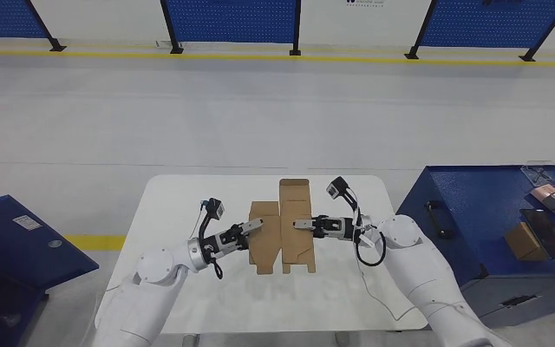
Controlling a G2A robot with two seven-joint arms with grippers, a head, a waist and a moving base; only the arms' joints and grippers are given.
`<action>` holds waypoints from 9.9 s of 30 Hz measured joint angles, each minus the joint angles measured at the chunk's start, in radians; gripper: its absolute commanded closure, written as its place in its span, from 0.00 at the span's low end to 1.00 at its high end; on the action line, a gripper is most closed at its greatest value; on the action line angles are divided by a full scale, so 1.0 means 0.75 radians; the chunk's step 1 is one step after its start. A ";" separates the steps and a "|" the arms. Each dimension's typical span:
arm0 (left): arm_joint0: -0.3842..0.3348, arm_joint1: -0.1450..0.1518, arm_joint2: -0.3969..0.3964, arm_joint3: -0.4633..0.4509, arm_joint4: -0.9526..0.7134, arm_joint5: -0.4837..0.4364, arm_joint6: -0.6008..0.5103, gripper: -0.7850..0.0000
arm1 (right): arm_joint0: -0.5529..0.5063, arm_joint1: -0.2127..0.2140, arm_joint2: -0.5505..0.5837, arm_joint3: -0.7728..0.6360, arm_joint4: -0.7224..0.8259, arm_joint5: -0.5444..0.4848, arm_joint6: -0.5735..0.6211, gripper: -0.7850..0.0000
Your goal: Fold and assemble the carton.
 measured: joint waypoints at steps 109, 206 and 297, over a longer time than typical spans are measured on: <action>0.337 0.036 0.195 -0.566 1.757 -0.550 1.142 0.00 | -0.064 -0.001 0.134 -0.081 -0.068 -0.113 -0.314 1.00; 0.302 -0.031 0.249 -0.449 3.079 0.734 2.071 0.30 | -0.131 -0.109 0.216 -0.019 1.109 1.260 -0.678 1.00; 0.299 -0.106 0.244 -0.396 3.078 0.763 2.163 1.00 | -0.160 -0.163 0.198 -0.031 1.072 1.294 -0.718 0.00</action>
